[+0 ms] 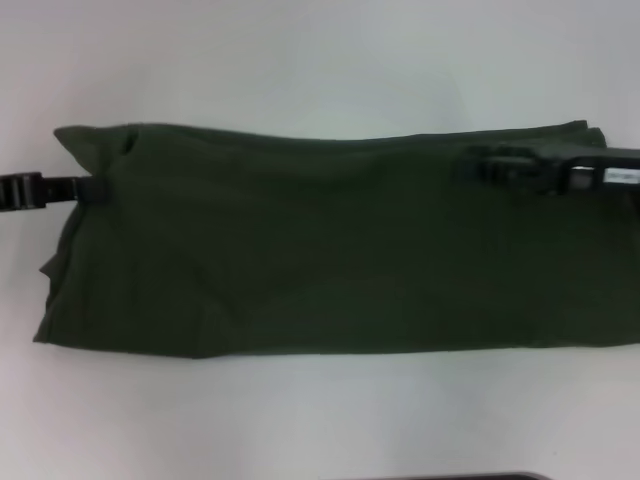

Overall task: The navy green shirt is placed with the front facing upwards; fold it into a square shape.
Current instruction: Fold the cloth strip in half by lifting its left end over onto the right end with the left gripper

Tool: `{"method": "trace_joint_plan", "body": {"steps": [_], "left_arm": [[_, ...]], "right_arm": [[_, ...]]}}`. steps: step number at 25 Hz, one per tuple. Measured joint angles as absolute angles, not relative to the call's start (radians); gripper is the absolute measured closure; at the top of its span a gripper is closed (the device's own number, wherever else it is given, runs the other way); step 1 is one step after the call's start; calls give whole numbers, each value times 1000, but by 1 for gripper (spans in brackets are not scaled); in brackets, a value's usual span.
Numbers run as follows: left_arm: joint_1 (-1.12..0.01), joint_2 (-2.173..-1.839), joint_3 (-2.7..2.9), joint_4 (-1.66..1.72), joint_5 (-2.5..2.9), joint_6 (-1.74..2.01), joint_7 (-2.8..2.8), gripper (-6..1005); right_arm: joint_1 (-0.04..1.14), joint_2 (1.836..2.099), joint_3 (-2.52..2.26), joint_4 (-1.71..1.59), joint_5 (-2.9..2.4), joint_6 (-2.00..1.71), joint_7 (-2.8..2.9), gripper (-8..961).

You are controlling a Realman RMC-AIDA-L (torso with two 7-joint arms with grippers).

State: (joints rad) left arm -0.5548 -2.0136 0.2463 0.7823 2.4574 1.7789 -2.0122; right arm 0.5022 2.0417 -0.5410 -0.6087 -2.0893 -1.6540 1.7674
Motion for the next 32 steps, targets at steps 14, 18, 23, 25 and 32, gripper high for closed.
{"method": "trace_joint_plan", "body": {"steps": [14,18,23,25,32], "left_arm": [[-571,-2002,222,846,2422,1855,-2055,974],[-571,-1999,215,850,2417,1866,-2056,974],[-576,-1994,213,850,2401,1888,-2063,975],[-578,-1993,214,850,2389,1901,-2067,975],[-586,-1997,220,847,2309,1942,-2089,975]], "right_arm": [[656,2091,-674,-453,-2083,-1457,1743,749],[712,2093,-699,-396,-2082,-1376,1743,877],[786,2097,-729,-338,-2080,-1291,1743,907],[813,2098,-744,-314,-2080,-1254,1742,905],[891,2103,-781,-262,-2080,-1140,1743,907]]}}
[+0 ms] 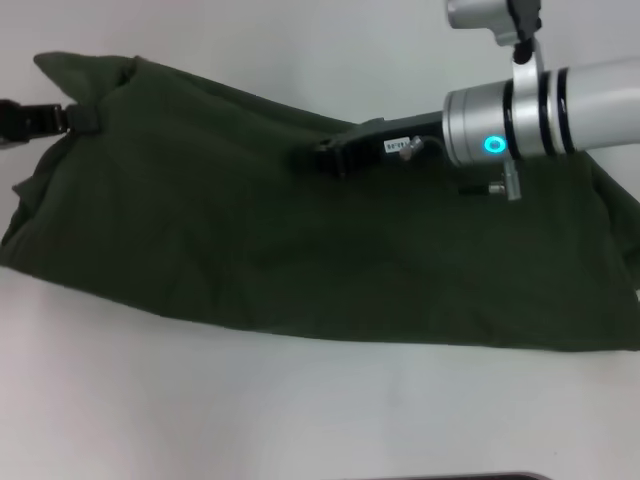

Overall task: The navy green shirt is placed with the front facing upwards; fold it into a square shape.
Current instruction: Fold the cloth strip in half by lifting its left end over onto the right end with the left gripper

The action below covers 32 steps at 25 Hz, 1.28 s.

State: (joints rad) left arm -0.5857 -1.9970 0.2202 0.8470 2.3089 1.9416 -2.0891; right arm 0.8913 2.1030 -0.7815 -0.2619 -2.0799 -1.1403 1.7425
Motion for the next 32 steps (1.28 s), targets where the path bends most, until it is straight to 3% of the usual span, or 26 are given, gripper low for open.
{"method": "trace_joint_plan", "body": {"steps": [18,22,32], "left_arm": [[-637,-2026,241,799,2172,1975,-2101,980],[-657,-2046,251,799,2164,1972,-2102,979],[-679,-2057,253,784,2143,1935,-2097,981]], "right_arm": [[1042,2111,-788,-179,-2080,-1029,1751,913],[1062,2112,-788,-166,-2080,-1028,1751,913],[982,2104,-778,-194,-2080,-1035,1741,913]]}}
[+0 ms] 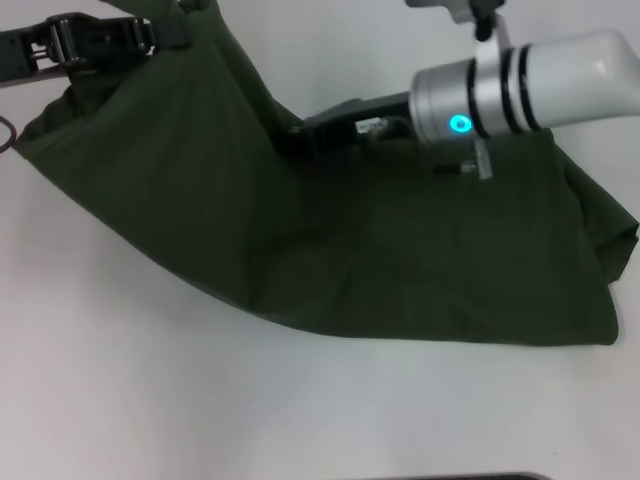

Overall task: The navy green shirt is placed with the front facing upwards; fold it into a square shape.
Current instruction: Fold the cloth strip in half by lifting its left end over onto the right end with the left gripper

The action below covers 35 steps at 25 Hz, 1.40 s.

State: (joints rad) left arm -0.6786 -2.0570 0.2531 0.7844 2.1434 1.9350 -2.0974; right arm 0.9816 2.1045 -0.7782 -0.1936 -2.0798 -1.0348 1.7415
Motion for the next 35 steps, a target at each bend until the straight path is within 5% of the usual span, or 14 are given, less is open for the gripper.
{"method": "trace_joint_plan", "body": {"steps": [14,35], "left_arm": [[-680,-2062,257,775,2124,1894,-2095,981],[-675,-2059,262,776,2113,1863,-2093,982]], "right_arm": [[777,2097,-837,-331,-2040,-1334,1648,912],[926,2112,-1029,-198,-2017,-1281,1686,912]]}}
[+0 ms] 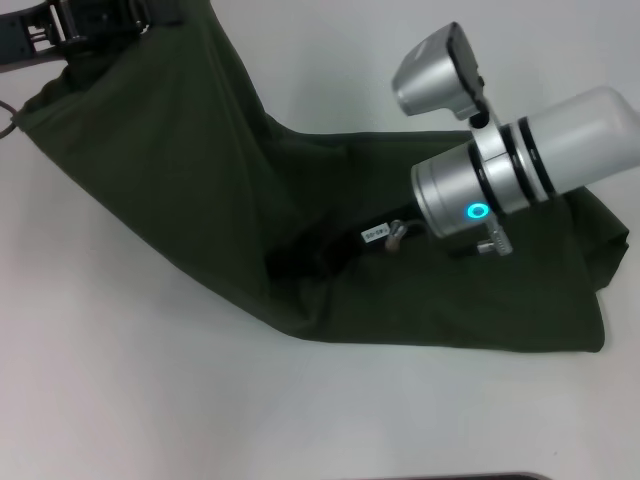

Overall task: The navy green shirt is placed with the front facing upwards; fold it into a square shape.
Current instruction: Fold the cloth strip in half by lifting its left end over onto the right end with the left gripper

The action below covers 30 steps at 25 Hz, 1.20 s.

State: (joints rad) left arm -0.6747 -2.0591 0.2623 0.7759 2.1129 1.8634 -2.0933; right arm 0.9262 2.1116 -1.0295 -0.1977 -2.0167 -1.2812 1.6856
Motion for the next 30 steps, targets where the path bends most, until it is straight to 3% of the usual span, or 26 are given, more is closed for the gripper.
{"method": "trace_joint_plan", "body": {"steps": [11,30], "left_arm": [[-665,-2056,263,782,2111,1827,-2091,982],[-654,-2051,268,782,2109,1803,-2084,982]], "right_arm": [[764,2101,-1036,-354,-1977,-1368,1659,913],[853,2117,-1216,-344,-1970,-1349,1758,913]]}}
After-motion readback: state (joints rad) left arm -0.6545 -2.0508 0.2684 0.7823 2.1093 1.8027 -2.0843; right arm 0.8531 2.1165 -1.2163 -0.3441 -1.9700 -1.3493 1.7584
